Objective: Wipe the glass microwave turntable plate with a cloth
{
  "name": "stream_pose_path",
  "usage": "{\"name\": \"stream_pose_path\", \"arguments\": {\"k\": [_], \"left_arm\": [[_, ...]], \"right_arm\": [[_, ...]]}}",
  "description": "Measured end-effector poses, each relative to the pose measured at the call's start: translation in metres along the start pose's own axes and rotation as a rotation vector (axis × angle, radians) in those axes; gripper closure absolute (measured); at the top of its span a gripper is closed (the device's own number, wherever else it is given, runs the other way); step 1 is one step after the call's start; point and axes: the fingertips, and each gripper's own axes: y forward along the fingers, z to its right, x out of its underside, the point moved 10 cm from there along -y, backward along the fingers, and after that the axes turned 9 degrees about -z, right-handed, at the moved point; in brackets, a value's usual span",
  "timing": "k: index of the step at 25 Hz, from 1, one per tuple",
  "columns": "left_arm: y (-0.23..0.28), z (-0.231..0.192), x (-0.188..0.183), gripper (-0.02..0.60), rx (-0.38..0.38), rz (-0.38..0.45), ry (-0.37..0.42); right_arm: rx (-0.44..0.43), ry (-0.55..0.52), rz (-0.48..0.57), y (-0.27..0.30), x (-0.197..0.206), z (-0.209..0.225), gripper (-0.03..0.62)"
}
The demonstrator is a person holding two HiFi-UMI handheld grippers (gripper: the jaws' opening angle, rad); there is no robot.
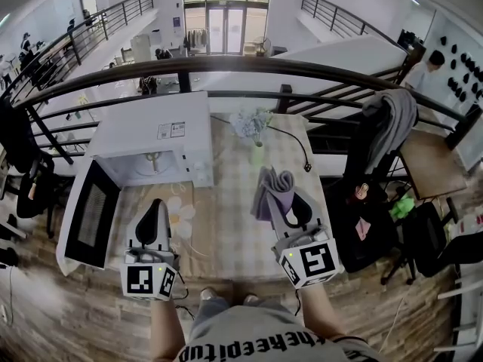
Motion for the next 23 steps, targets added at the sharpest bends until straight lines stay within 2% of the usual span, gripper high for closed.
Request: {"name": "stream_pose_path", "arguments": {"k": [23], "left_arm": [[-0.0078, -0.0054, 0.0001, 0.571, -0.014, -0.002, 0.000]], "right_arm": [[-0.005, 0.015, 0.004, 0.0000, -0.0006, -0.0079, 0.484]]}}
